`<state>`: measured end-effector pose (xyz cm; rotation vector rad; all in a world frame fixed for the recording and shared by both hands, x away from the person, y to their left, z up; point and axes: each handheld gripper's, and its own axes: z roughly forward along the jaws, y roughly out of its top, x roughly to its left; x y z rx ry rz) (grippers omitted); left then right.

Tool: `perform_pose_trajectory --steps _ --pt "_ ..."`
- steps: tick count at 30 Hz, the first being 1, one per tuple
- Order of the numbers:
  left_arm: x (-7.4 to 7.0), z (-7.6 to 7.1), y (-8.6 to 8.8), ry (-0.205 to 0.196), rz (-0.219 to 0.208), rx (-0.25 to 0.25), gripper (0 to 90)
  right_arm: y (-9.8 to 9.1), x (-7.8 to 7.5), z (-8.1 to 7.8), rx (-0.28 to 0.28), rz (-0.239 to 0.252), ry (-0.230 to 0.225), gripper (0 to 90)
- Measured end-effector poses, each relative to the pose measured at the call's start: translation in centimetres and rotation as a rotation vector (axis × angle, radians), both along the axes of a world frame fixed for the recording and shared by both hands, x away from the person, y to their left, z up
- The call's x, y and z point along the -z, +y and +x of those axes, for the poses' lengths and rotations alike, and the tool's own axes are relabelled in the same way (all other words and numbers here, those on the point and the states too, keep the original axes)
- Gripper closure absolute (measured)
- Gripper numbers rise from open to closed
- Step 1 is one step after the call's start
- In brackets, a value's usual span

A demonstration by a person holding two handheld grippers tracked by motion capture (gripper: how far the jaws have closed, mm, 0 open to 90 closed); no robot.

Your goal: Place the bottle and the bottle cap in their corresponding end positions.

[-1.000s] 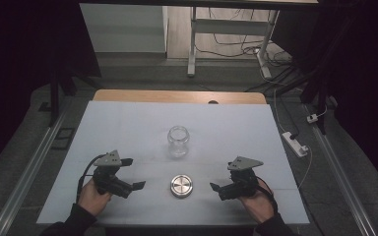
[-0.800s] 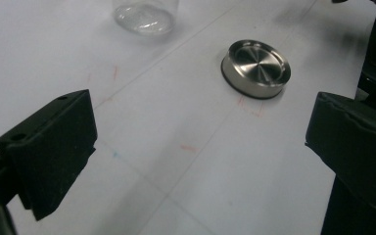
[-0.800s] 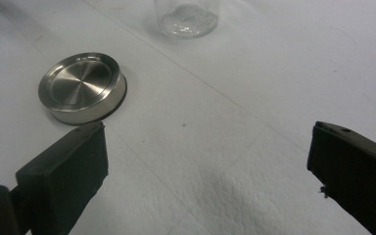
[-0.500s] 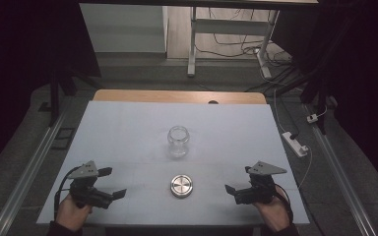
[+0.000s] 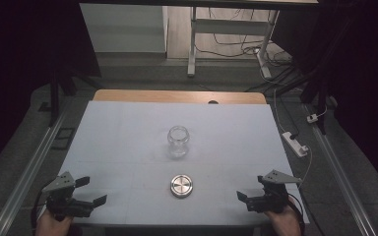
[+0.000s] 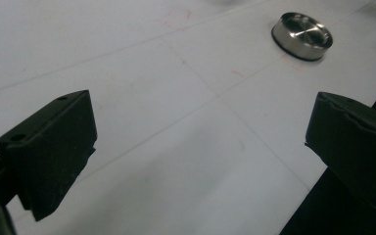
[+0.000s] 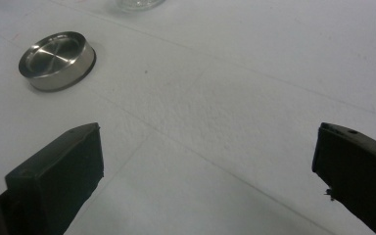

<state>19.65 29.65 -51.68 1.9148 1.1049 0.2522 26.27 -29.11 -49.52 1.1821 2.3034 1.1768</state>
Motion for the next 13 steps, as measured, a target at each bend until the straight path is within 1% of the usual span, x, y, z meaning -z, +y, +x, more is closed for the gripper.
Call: perform_pose_trajectory --steps 4,6,9,13 --pt "0.31 -0.68 0.46 0.014 0.025 -0.026 0.0 -0.59 0.22 -0.41 0.023 0.005 0.017 0.0" --pt "0.46 -0.94 0.64 0.020 0.039 -0.038 0.0 -0.84 0.13 -0.57 0.037 0.016 0.016 0.0" --pt "0.78 -1.09 0.69 0.048 0.060 -0.045 0.0 -0.99 0.13 -0.69 0.049 0.013 0.027 0.0" --pt "0.76 -1.07 0.67 0.048 0.059 -0.052 0.0 -0.84 0.19 -0.66 0.053 -0.007 0.033 0.0"
